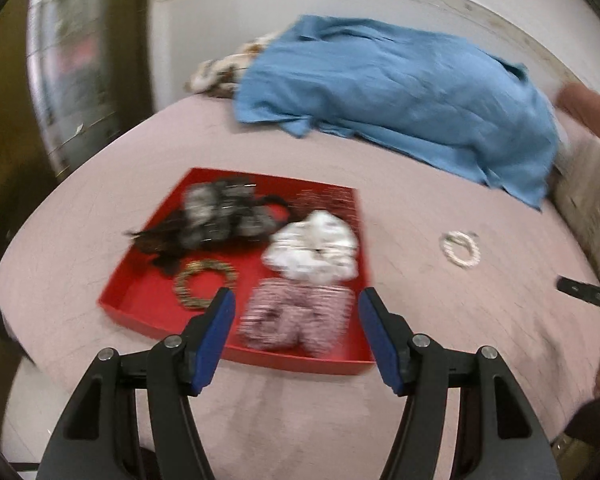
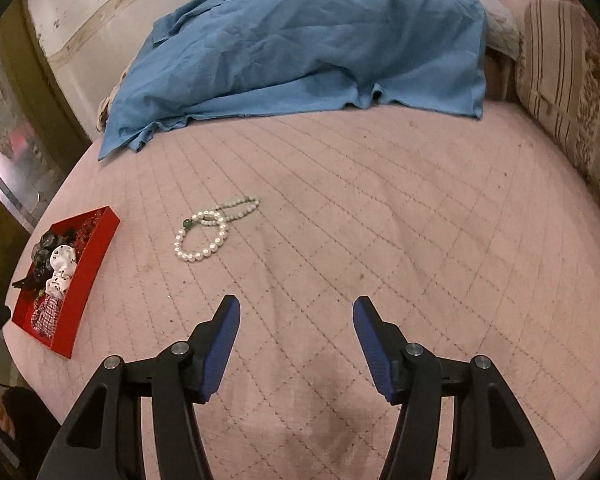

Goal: Organize jewelry
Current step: 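Move both tools to the pearl and jade bracelets, then grasp pearl bracelet with left tool while right grasps pale jade-bead bracelet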

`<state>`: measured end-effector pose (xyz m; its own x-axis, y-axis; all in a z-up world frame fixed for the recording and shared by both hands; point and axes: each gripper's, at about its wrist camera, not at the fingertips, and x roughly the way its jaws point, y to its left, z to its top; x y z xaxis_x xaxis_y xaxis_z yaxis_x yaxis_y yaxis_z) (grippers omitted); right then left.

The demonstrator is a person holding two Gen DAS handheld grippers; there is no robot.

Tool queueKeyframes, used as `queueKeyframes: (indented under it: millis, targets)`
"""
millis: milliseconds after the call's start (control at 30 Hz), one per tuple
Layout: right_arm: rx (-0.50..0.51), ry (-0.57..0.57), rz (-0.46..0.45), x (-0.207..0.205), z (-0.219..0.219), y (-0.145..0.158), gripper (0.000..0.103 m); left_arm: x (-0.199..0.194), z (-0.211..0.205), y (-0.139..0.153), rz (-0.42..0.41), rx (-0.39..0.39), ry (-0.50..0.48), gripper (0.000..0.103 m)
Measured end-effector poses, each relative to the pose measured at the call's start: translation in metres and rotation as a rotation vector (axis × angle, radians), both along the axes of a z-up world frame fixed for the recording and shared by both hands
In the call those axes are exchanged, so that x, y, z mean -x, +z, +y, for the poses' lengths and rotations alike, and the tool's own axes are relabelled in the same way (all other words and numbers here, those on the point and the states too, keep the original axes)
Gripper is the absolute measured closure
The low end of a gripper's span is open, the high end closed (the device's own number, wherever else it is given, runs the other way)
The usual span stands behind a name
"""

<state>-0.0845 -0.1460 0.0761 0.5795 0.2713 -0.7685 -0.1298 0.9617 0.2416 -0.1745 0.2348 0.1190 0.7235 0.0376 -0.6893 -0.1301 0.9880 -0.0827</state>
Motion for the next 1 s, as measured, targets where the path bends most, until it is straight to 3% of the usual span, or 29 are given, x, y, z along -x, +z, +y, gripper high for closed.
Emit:
queueKeyframes:
  millis: [167, 333, 500, 700, 833, 1000]
  targets:
    - [-0.040, 0.016, 0.009, -0.002, -0.002, -0.015, 0.040, -0.014, -0.050, 0.015, 0.018, 0.014, -0.118, 0.037]
    - [-0.076, 0.014, 0.018, -0.017, -0.007, -0.032, 0.040, -0.042, -0.096, 0.009, 0.061, 0.039, -0.188, 0.036]
    - [-0.092, 0.033, 0.006, -0.042, -0.003, -0.039, 0.040, -0.092, -0.135, -0.018, 0.125, 0.055, -0.217, 0.036]
    - [-0.089, 0.112, 0.011, -0.085, 0.014, -0.049, 0.040, -0.150, -0.154, -0.052, 0.182, 0.088, -0.222, 0.037]
    - [-0.091, 0.148, 0.009, -0.110, 0.026, -0.055, 0.048, -0.183, -0.156, -0.072, 0.227, 0.115, -0.209, 0.038]
    - [-0.095, 0.169, 0.017, -0.138, 0.039, -0.065, 0.056, -0.211, -0.161, -0.093, 0.274, 0.114, -0.216, 0.047]
